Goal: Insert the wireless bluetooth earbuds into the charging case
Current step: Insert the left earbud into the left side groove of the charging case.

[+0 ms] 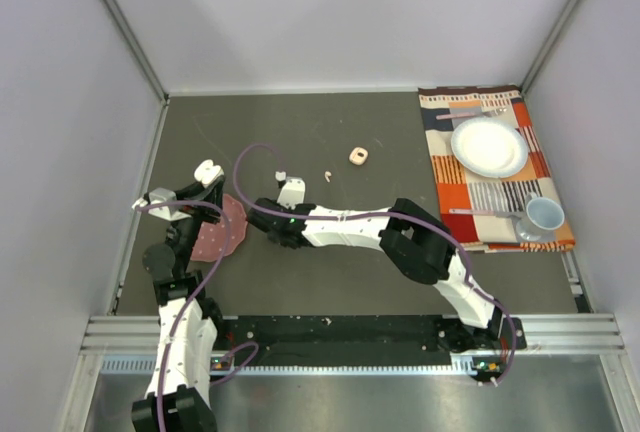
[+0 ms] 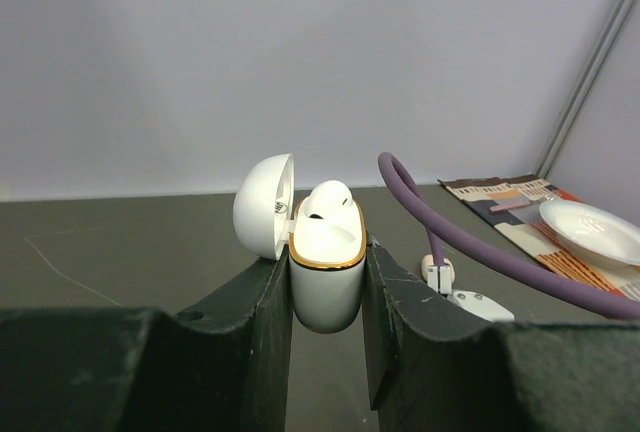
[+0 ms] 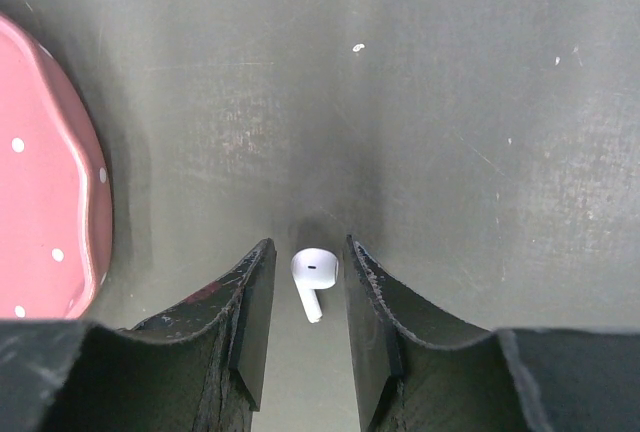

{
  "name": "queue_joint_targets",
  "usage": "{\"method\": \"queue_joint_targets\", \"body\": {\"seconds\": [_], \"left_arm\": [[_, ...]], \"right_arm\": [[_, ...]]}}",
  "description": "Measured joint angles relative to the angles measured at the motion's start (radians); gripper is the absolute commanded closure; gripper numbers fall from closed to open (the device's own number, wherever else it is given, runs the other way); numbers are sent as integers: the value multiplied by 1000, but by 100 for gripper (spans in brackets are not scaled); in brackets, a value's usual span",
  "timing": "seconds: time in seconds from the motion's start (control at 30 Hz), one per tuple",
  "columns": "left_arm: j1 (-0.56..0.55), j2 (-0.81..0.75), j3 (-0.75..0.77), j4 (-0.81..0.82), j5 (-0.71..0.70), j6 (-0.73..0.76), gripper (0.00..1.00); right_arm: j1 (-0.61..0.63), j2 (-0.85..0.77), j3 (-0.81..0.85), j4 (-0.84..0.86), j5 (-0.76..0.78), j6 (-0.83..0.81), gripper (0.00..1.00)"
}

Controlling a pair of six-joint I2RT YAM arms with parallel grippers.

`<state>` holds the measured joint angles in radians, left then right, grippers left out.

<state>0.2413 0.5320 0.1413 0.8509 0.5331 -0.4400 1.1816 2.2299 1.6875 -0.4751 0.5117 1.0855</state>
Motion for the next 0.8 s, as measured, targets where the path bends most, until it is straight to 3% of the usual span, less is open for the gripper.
{"method": "queue_joint_targets", "body": {"seconds": [0.8], "left_arm": [[-1, 0, 0, -6, 0, 2, 100]], "right_arm": [[10, 0, 0, -10, 14, 16, 66]]}}
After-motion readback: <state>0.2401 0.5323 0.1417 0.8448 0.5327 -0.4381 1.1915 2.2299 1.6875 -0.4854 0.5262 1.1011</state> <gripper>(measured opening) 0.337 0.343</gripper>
